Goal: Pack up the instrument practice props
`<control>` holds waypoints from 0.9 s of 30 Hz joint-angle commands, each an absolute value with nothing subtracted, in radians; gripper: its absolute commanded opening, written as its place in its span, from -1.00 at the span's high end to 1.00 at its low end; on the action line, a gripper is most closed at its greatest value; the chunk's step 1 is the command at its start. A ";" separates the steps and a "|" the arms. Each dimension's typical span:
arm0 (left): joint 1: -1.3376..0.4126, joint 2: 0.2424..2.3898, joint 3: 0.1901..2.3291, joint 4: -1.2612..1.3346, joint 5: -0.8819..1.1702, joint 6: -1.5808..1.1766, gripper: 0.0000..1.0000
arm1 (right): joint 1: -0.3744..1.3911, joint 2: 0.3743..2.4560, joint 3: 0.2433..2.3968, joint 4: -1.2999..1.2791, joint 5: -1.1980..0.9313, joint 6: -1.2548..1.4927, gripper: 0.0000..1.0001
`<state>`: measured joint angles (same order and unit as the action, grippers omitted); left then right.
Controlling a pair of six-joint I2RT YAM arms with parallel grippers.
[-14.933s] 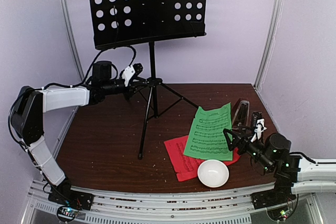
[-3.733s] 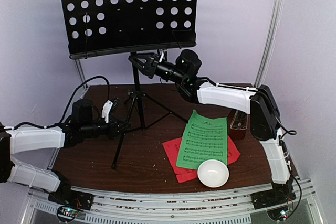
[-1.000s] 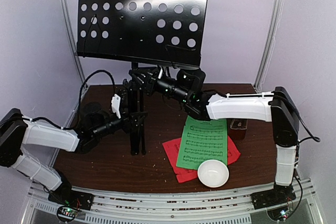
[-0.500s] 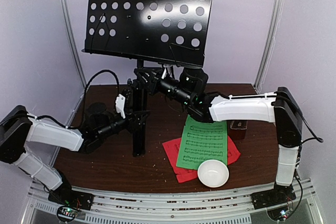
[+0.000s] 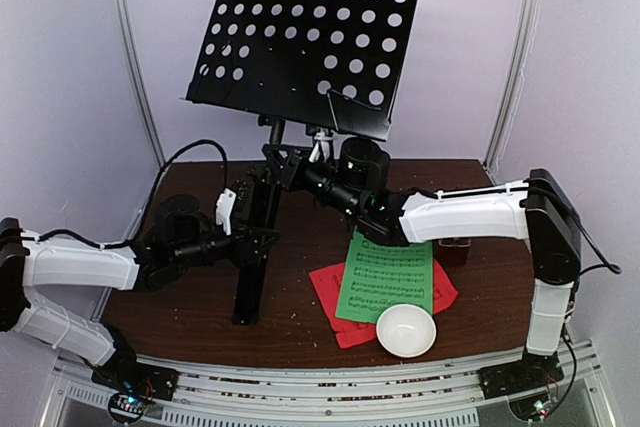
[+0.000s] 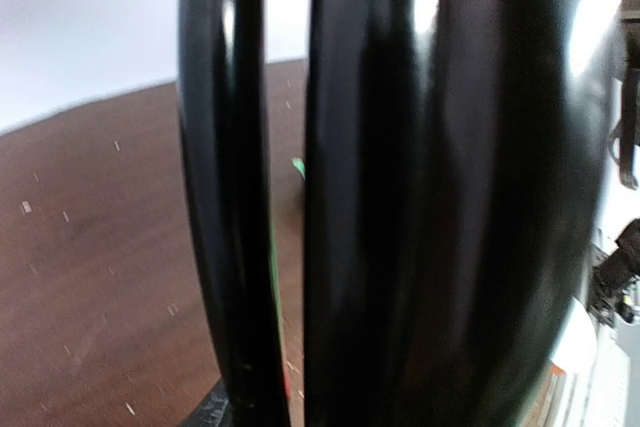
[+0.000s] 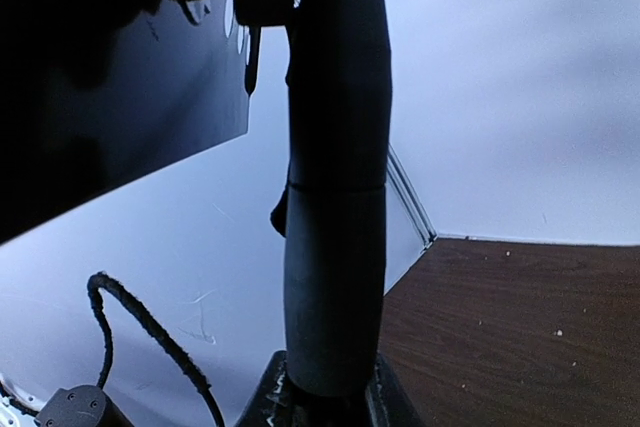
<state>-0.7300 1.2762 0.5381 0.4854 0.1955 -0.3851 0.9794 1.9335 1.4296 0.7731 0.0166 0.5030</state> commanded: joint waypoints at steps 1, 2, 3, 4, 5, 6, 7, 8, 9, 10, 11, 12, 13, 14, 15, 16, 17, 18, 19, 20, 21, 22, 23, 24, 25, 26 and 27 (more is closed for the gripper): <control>-0.718 1.169 0.507 0.545 0.240 -0.507 1.00 | 0.921 1.922 1.378 0.758 0.130 0.505 1.00; -0.718 1.157 0.501 0.528 0.243 -0.520 1.00 | 0.919 1.928 1.368 0.752 0.138 0.531 1.00; -0.718 1.145 0.492 0.512 0.250 -0.530 1.00 | 0.913 1.936 1.358 0.746 0.140 0.556 0.98; -0.718 1.133 0.487 0.498 0.257 -0.540 1.00 | 0.908 1.943 1.346 0.746 0.138 0.585 0.97; -0.719 1.123 0.479 0.489 0.267 -0.551 1.00 | 0.901 1.951 1.335 0.751 0.129 0.603 0.94; -0.718 1.116 0.471 0.486 0.280 -0.557 1.00 | 0.898 1.962 1.327 0.758 0.117 0.612 0.90; -0.719 1.110 0.464 0.484 0.294 -0.561 1.00 | 0.896 1.979 1.321 0.760 0.110 0.613 0.86; -0.719 1.107 0.459 0.477 0.309 -0.567 1.00 | 0.897 1.991 1.321 0.757 0.106 0.613 0.83; -0.718 1.105 0.456 0.469 0.321 -0.573 1.00 | 0.897 2.006 1.322 0.751 0.104 0.613 0.81; -0.719 1.105 0.454 0.463 0.327 -0.582 1.00 | 0.896 2.017 1.321 0.749 0.101 0.614 0.79; -0.718 1.104 0.450 0.462 0.329 -0.592 1.00 | 0.897 2.030 1.321 0.745 0.099 0.617 0.76; -0.718 1.103 0.444 0.463 0.329 -0.604 1.00 | 0.897 2.043 1.321 0.744 0.096 0.621 0.74; -0.719 1.102 0.435 0.470 0.326 -0.617 1.00 | 0.897 2.056 1.321 0.743 0.092 0.625 0.71; -0.718 1.101 0.426 0.477 0.320 -0.631 1.00 | 0.896 2.069 1.321 0.742 0.087 0.628 0.68; -0.718 1.103 0.415 0.489 0.313 -0.645 1.00 | 0.896 2.082 1.322 0.743 0.082 0.634 0.66; -0.718 1.105 0.402 0.501 0.305 -0.660 1.00 | 0.897 2.096 1.323 0.743 0.077 0.638 0.65; -0.719 1.109 0.389 0.512 0.299 -0.675 1.00 | 0.897 2.107 1.324 0.744 0.069 0.643 0.64; -0.718 1.114 0.376 0.526 0.295 -0.691 1.00 | 0.896 2.119 1.326 0.746 0.061 0.649 0.63; -0.719 1.120 0.363 0.539 0.290 -0.704 1.00 | 0.897 2.133 1.327 0.748 0.055 0.656 0.62; -0.718 1.126 0.353 0.547 0.284 -0.716 1.00 | 0.896 2.150 1.327 0.750 0.049 0.664 0.60; -0.719 1.134 0.343 0.554 0.276 -0.729 1.00 | 0.896 2.163 1.329 0.755 0.045 0.669 0.59; -0.718 1.142 0.334 0.557 0.264 -0.734 1.00 | 0.897 2.177 1.331 0.759 0.042 0.674 0.57; -0.719 1.149 0.325 0.559 0.254 -0.735 1.00 | 0.896 2.193 1.336 0.758 0.043 0.678 0.55; -0.718 1.158 0.322 0.554 0.235 -0.730 1.00 | 0.896 2.207 1.342 0.757 0.046 0.681 0.53; -0.719 1.169 0.321 0.541 0.216 -0.724 1.00 | 0.897 2.221 1.346 0.759 0.049 0.687 0.52; -0.718 1.177 0.321 0.528 0.199 -0.718 1.00 | 0.896 2.234 1.349 0.765 0.049 0.689 0.50; -0.719 1.182 0.317 0.523 0.187 -0.716 1.00 | 0.897 2.245 1.350 0.772 0.049 0.690 0.48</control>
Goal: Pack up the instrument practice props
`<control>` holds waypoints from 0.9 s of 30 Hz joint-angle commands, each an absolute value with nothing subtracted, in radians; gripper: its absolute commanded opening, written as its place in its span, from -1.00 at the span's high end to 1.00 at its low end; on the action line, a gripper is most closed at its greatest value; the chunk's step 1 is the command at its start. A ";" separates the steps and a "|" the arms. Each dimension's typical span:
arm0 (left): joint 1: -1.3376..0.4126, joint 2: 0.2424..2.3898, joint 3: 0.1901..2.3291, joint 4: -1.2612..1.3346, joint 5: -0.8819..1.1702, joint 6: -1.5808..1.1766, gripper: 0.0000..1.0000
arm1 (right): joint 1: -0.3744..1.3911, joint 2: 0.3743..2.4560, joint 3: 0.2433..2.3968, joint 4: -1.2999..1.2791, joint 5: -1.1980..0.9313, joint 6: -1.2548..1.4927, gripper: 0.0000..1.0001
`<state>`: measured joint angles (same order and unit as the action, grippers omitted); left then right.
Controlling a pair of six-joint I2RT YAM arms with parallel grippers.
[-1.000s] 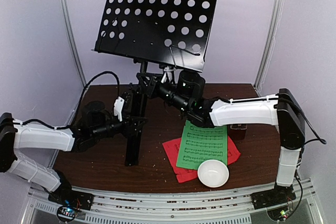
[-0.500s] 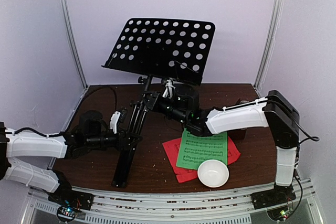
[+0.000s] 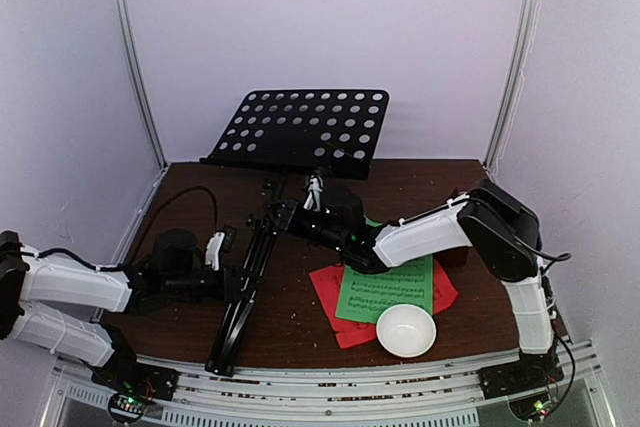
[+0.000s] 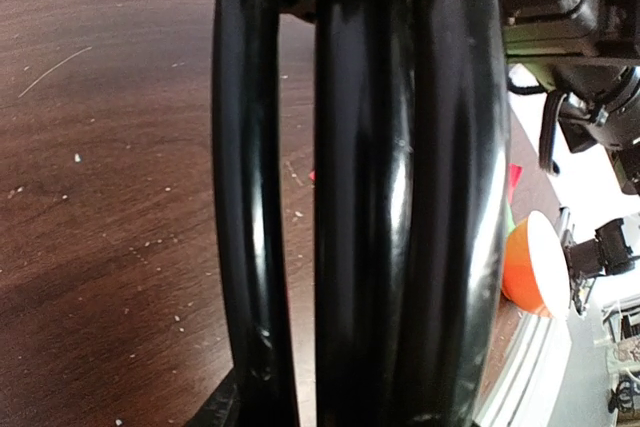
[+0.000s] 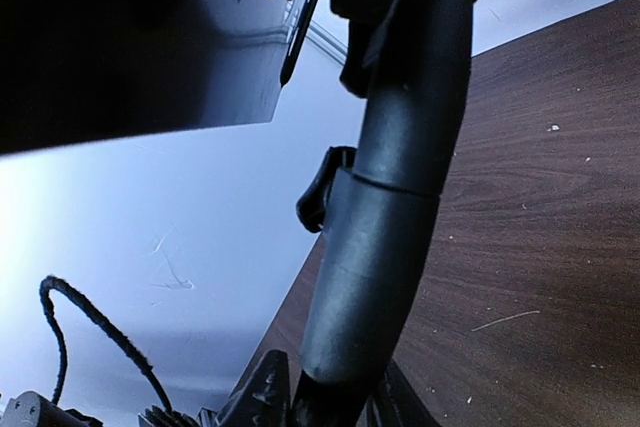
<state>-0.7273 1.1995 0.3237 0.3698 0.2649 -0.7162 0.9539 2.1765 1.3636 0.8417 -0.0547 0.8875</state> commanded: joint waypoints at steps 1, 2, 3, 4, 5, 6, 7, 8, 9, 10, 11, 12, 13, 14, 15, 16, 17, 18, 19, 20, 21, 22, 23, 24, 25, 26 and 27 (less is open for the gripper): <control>-0.718 1.187 0.310 0.530 0.179 -0.719 1.00 | 0.897 2.254 1.351 0.779 0.048 0.692 0.46; -0.718 1.190 0.304 0.534 0.171 -0.724 1.00 | 0.896 2.261 1.351 0.786 0.048 0.691 0.44; -0.718 1.194 0.301 0.537 0.163 -0.728 1.00 | 0.896 2.269 1.352 0.790 0.048 0.688 0.42; -0.718 1.199 0.300 0.536 0.155 -0.734 1.00 | 0.896 2.276 1.352 0.790 0.048 0.685 0.39; -0.718 1.204 0.299 0.535 0.143 -0.740 1.00 | 0.897 2.282 1.352 0.791 0.047 0.682 0.36; -0.718 1.208 0.298 0.534 0.130 -0.747 1.00 | 0.897 2.287 1.350 0.793 0.047 0.678 0.33; -0.718 1.214 0.298 0.538 0.118 -0.754 1.00 | 0.897 2.290 1.346 0.798 0.048 0.677 0.30; -0.718 1.219 0.296 0.543 0.104 -0.760 1.00 | 0.897 2.292 1.338 0.806 0.048 0.677 0.26; -0.718 1.226 0.297 0.549 0.093 -0.765 1.00 | 0.897 2.293 1.331 0.814 0.046 0.677 0.23; -0.718 1.233 0.299 0.555 0.085 -0.768 1.00 | 0.897 2.293 1.324 0.822 0.045 0.675 0.20; -0.718 1.243 0.303 0.561 0.079 -0.769 1.00 | 0.897 2.293 1.315 0.831 0.045 0.676 0.17; -0.718 1.254 0.308 0.570 0.075 -0.770 1.00 | 0.897 2.292 1.311 0.834 0.046 0.674 0.13; -0.719 1.268 0.314 0.575 0.073 -0.769 1.00 | 0.896 2.290 1.309 0.833 0.046 0.673 0.12; -0.718 1.280 0.319 0.583 0.073 -0.767 1.00 | 0.895 2.289 1.307 0.833 0.045 0.669 0.10; -0.719 1.296 0.324 0.589 0.075 -0.766 1.00 | 0.896 2.289 1.307 0.832 0.043 0.666 0.08; -0.718 1.312 0.328 0.595 0.076 -0.763 1.00 | 0.895 2.287 1.305 0.830 0.042 0.664 0.07; -0.718 1.325 0.335 0.596 0.078 -0.758 1.00 | 0.895 2.285 1.304 0.830 0.041 0.662 0.06; -0.718 1.341 0.342 0.594 0.079 -0.753 1.00 | 0.895 2.281 1.301 0.831 0.040 0.659 0.05; -0.718 1.355 0.348 0.591 0.082 -0.746 1.00 | 0.895 2.278 1.294 0.833 0.039 0.656 0.04; -0.718 1.370 0.353 0.587 0.084 -0.740 1.00 | 0.896 2.273 1.285 0.842 0.040 0.654 0.04; -0.718 1.378 0.356 0.588 0.084 -0.737 1.00 | 0.895 2.269 1.274 0.853 0.040 0.657 0.04; -0.719 1.386 0.358 0.590 0.084 -0.736 1.00 | 0.896 2.264 1.263 0.864 0.044 0.659 0.04; -0.719 1.391 0.360 0.590 0.083 -0.734 1.00 | 0.895 2.259 1.254 0.874 0.044 0.660 0.03; -0.718 1.397 0.361 0.589 0.080 -0.730 1.00 | 0.896 2.255 1.248 0.880 0.044 0.660 0.03; -0.718 1.403 0.364 0.586 0.078 -0.728 1.00 | 0.896 2.252 1.242 0.884 0.043 0.660 0.03; -0.718 1.410 0.368 0.579 0.077 -0.724 1.00 | 0.895 2.248 1.238 0.888 0.042 0.659 0.02; -0.718 1.416 0.374 0.571 0.078 -0.719 1.00 | 0.896 2.245 1.233 0.893 0.040 0.658 0.01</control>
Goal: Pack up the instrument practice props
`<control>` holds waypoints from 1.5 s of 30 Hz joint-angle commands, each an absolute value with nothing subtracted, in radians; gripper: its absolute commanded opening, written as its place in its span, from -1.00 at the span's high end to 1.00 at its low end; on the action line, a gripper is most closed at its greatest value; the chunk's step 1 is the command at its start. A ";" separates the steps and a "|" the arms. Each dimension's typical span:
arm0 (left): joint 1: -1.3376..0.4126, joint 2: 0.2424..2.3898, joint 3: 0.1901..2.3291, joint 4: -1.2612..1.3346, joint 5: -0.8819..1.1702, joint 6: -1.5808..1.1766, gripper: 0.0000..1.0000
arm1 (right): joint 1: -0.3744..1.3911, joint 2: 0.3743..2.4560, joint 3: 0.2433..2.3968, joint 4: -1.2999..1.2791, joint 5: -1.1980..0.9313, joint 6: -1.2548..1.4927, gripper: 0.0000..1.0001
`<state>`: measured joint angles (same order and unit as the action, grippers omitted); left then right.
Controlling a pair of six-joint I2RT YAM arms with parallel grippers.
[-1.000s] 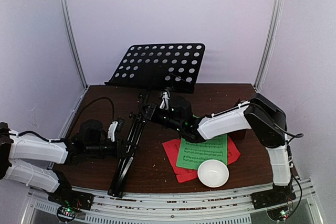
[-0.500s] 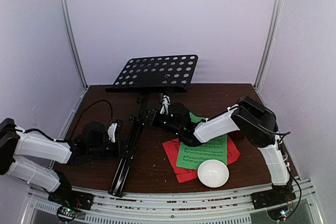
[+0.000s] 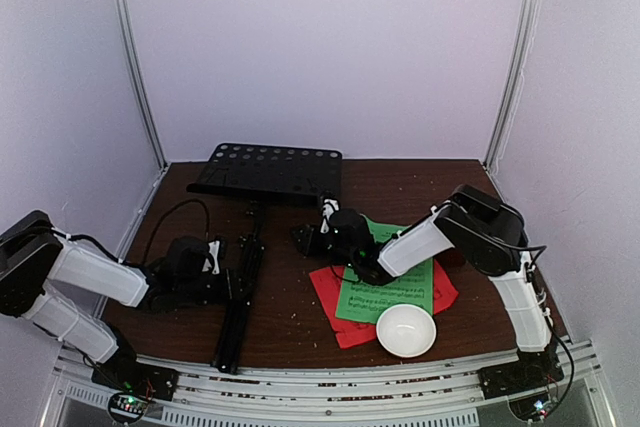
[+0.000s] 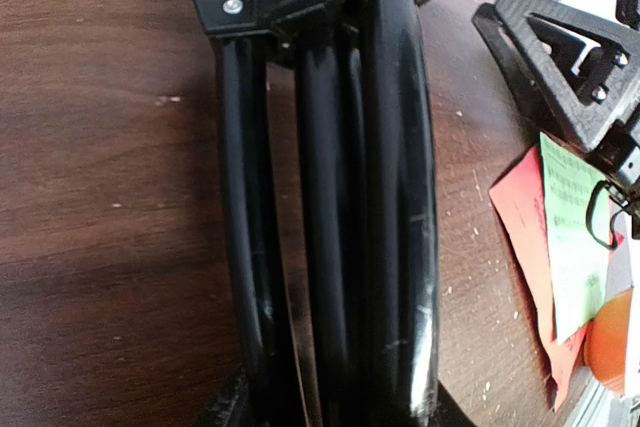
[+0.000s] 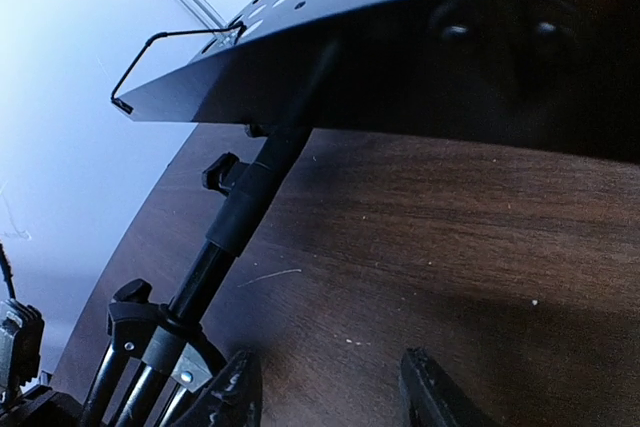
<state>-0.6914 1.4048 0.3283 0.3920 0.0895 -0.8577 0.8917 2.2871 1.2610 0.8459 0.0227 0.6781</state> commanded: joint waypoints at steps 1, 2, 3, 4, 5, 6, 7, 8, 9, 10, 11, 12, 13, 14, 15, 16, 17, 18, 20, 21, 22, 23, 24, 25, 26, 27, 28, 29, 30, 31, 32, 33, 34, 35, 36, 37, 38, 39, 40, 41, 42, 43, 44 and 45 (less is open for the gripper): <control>-0.718 1.424 0.383 0.563 0.076 -0.714 1.00 | 0.895 2.240 1.226 0.898 0.039 0.655 0.00; -0.718 1.432 0.390 0.552 0.077 -0.711 1.00 | 0.895 2.234 1.220 0.905 0.038 0.652 -0.02; -0.719 1.440 0.398 0.540 0.073 -0.707 1.00 | 0.894 2.228 1.214 0.910 0.037 0.648 -0.05; -0.719 1.450 0.405 0.529 0.070 -0.704 1.00 | 0.895 2.221 1.209 0.914 0.035 0.643 -0.06; -0.719 1.458 0.412 0.517 0.067 -0.700 1.00 | 0.895 2.211 1.204 0.916 0.033 0.638 -0.09; -0.719 1.463 0.417 0.509 0.064 -0.695 0.89 | 0.894 2.201 1.200 0.915 0.029 0.630 -0.10; -0.719 1.469 0.421 0.502 0.064 -0.689 0.75 | 0.893 2.189 1.194 0.913 0.025 0.622 -0.12; -0.718 1.472 0.426 0.495 0.064 -0.680 0.63 | 0.892 2.175 1.186 0.914 0.021 0.614 -0.14; -0.718 1.475 0.431 0.483 0.060 -0.669 0.56 | 0.892 2.160 1.177 0.914 0.018 0.602 -0.15; -0.719 1.476 0.437 0.465 0.054 -0.657 0.51 | 0.891 2.145 1.168 0.915 0.015 0.594 -0.17; -0.718 1.476 0.443 0.445 0.045 -0.644 0.46 | 0.888 2.129 1.157 0.915 0.010 0.586 -0.19; -0.718 1.475 0.453 0.421 0.026 -0.626 0.43 | 0.887 2.113 1.145 0.914 0.008 0.580 -0.19; -0.719 1.476 0.462 0.392 0.011 -0.609 0.39 | 0.886 2.098 1.128 0.913 0.005 0.574 -0.20; -0.718 1.477 0.474 0.365 -0.006 -0.595 0.34 | 0.884 2.082 1.115 0.913 0.005 0.570 -0.21; -0.719 1.477 0.487 0.338 -0.021 -0.582 0.31 | 0.883 2.065 1.100 0.911 0.006 0.566 -0.21; -0.719 1.479 0.494 0.314 -0.035 -0.570 0.29 | 0.882 2.050 1.085 0.910 0.006 0.562 -0.21; -0.718 1.480 0.501 0.296 -0.048 -0.560 0.25 | 0.880 2.027 1.071 0.910 0.007 0.559 -0.21; -0.718 1.482 0.507 0.277 -0.060 -0.552 0.22 | 0.880 2.010 1.056 0.910 0.008 0.555 -0.22; -0.719 1.486 0.515 0.250 -0.077 -0.540 0.16 | 0.879 1.975 1.031 0.907 0.010 0.545 -0.22; -0.718 1.488 0.517 0.242 -0.081 -0.537 0.14 | 0.878 1.959 1.021 0.903 0.010 0.539 -0.22; -0.719 1.489 0.517 0.237 -0.085 -0.535 0.12 | 0.878 1.943 1.012 0.899 0.011 0.530 -0.23; -0.718 1.490 0.518 0.236 -0.086 -0.535 0.08 | 0.878 1.926 1.004 0.894 0.011 0.521 -0.23; -0.719 1.492 0.517 0.235 -0.087 -0.534 0.03 | 0.877 1.911 0.997 0.887 0.012 0.510 -0.24; -0.719 1.494 0.518 0.235 -0.087 -0.535 -0.01 | 0.876 1.896 0.989 0.880 0.012 0.501 -0.24; -0.718 1.496 0.518 0.235 -0.085 -0.533 -0.04 | 0.876 1.882 0.982 0.874 0.014 0.492 -0.24; -0.719 1.499 0.521 0.236 -0.079 -0.526 -0.06 | 0.875 1.867 0.973 0.868 0.015 0.484 -0.25; -0.719 1.503 0.525 0.235 -0.075 -0.521 -0.07 | 0.875 1.852 0.964 0.864 0.017 0.478 -0.25; -0.719 1.508 0.526 0.232 -0.073 -0.519 -0.08 | 0.875 1.839 0.953 0.859 0.021 0.471 -0.25; -0.718 1.513 0.528 0.232 -0.073 -0.520 -0.09 | 0.875 1.825 0.941 0.855 0.024 0.465 -0.25; -0.718 1.516 0.529 0.232 -0.072 -0.518 -0.12 | 0.874 1.810 0.929 0.851 0.028 0.460 -0.25; -0.718 1.517 0.529 0.233 -0.070 -0.518 -0.14 | 0.873 1.795 0.919 0.847 0.034 0.454 -0.25; -0.718 1.517 0.528 0.234 -0.070 -0.517 -0.17 | 0.873 1.780 0.907 0.843 0.038 0.450 -0.25; -0.718 1.514 0.528 0.236 -0.071 -0.516 -0.21 | 0.872 1.765 0.896 0.838 0.042 0.445 -0.26; -0.719 1.508 0.527 0.236 -0.072 -0.514 -0.24 | 0.871 1.747 0.887 0.831 0.047 0.438 -0.27; -0.718 1.500 0.527 0.237 -0.073 -0.512 -0.29 | 0.871 1.731 0.877 0.823 0.053 0.431 -0.30; -0.718 1.489 0.526 0.243 -0.066 -0.503 -0.34 | 0.867 1.704 0.868 0.811 0.060 0.432 -0.37; -0.719 1.473 0.528 0.250 -0.053 -0.486 -0.39 | 0.860 1.681 0.859 0.802 0.061 0.447 -0.44; -0.718 1.456 0.532 0.253 -0.045 -0.470 -0.42 | 0.845 1.656 0.848 0.801 0.051 0.467 -0.51; -0.718 1.437 0.536 0.253 -0.045 -0.453 -0.46 | 0.830 1.627 0.837 0.806 0.036 0.501 -0.57; -0.719 1.415 0.546 0.254 -0.045 -0.431 -0.50 | 0.811 1.602 0.830 0.805 0.019 0.526 -0.64; -0.718 1.395 0.559 0.251 -0.049 -0.405 -0.55 | 0.790 1.575 0.825 0.795 0.005 0.545 -0.71; -0.718 1.375 0.574 0.244 -0.059 -0.372 -0.63 | 0.773 1.546 0.826 0.773 -0.004 0.556 -0.76; -0.719 1.359 0.596 0.232 -0.063 -0.338 -0.70 | 0.754 1.520 0.837 0.737 -0.010 0.559 -0.84; -0.719 1.344 0.631 0.218 -0.064 -0.298 -0.72 | 0.738 1.493 0.857 0.682 -0.012 0.554 -0.88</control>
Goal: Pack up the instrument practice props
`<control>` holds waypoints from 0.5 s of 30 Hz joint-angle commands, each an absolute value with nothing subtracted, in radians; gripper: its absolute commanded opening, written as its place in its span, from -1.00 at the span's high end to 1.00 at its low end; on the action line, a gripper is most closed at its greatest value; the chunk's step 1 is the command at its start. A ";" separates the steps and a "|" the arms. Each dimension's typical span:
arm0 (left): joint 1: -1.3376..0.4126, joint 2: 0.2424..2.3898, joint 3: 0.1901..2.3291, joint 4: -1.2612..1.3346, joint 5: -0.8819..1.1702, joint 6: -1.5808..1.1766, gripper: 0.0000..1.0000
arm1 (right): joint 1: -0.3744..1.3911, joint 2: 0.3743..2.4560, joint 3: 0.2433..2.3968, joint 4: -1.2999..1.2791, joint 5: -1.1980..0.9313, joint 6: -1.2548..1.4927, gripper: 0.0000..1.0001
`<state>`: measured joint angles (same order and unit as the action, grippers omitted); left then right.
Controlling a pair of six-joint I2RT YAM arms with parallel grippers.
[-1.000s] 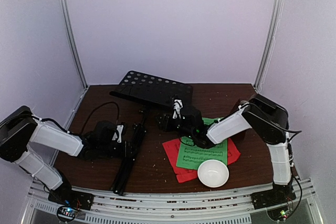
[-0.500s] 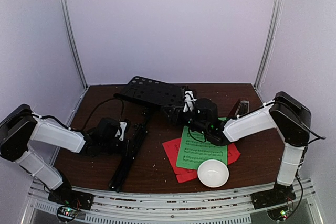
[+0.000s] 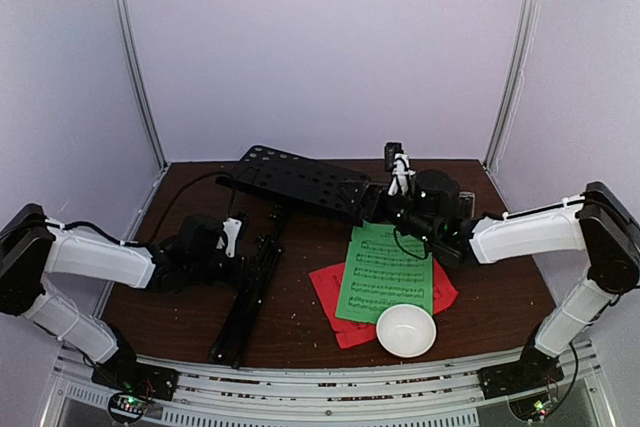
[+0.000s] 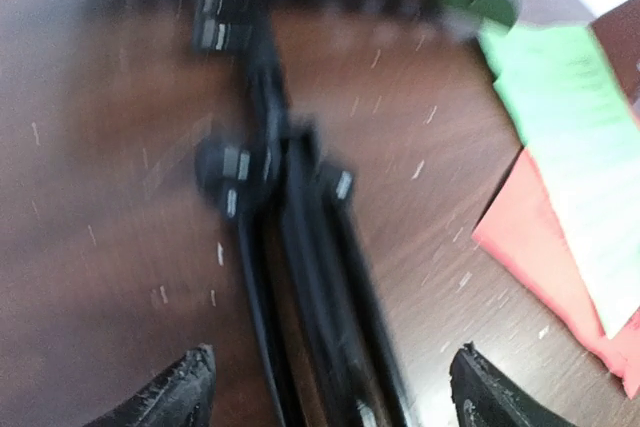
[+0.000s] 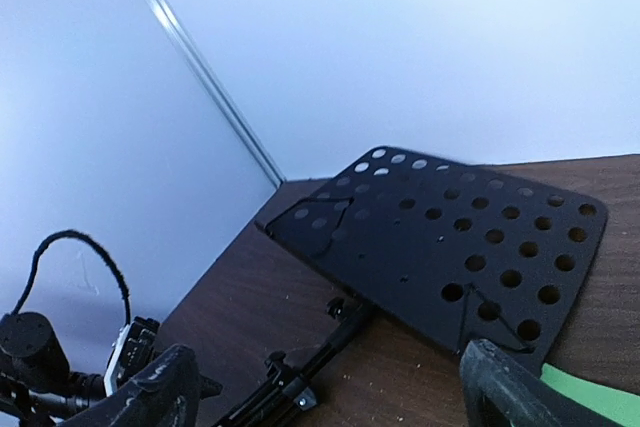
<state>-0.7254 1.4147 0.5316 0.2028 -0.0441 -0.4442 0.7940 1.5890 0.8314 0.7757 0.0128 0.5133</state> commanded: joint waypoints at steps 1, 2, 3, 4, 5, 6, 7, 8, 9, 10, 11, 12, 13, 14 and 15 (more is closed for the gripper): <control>-0.719 1.331 0.662 0.200 -0.066 -0.264 -0.76 | 0.726 1.467 0.878 0.618 -0.007 0.537 -0.90; -0.717 1.320 0.697 0.182 -0.070 -0.231 -0.84 | 0.716 1.438 0.902 0.554 0.004 0.512 -0.92; -0.716 1.309 0.728 0.169 -0.071 -0.202 -0.89 | 0.708 1.410 0.924 0.482 0.028 0.481 -0.96; -0.707 1.300 0.756 0.157 -0.067 -0.177 -0.94 | 0.700 1.384 0.948 0.417 0.060 0.453 -0.99; -0.695 1.288 0.784 0.148 -0.058 -0.155 -0.96 | 0.688 1.358 0.971 0.346 0.091 0.429 -1.00; -0.671 1.281 0.805 0.138 -0.040 -0.144 -0.96 | 0.673 1.333 0.991 0.284 0.124 0.411 -1.00; -0.632 1.277 0.824 0.130 0.001 -0.145 -0.96 | 0.641 1.309 1.010 0.220 0.152 0.398 -1.00; -0.582 1.274 0.836 0.125 0.051 -0.158 -0.96 | 0.609 1.278 1.021 0.164 0.159 0.391 -1.00; -0.513 1.276 0.839 0.126 0.111 -0.179 -0.96 | 0.569 1.259 1.029 0.120 0.151 0.391 -1.00; -0.439 1.278 0.835 0.133 0.170 -0.207 -0.96 | 0.521 1.238 1.029 0.062 0.140 0.395 -1.00; -0.374 1.282 0.828 0.137 0.207 -0.240 -0.96 | 0.469 1.218 1.024 0.028 0.131 0.411 -1.00; -0.308 1.286 0.818 0.143 0.223 -0.253 -0.96 | 0.409 1.199 1.010 0.001 0.115 0.424 -1.00; -0.254 1.290 0.801 0.153 0.219 -0.260 -0.97 | 0.351 1.178 0.990 -0.016 0.091 0.436 -1.00; -0.197 1.290 0.772 0.182 0.207 -0.271 -0.97 | 0.282 1.160 0.950 -0.021 0.058 0.447 -1.00; -0.140 1.292 0.743 0.215 0.212 -0.293 -0.96 | 0.216 1.140 0.911 -0.017 0.031 0.454 -1.00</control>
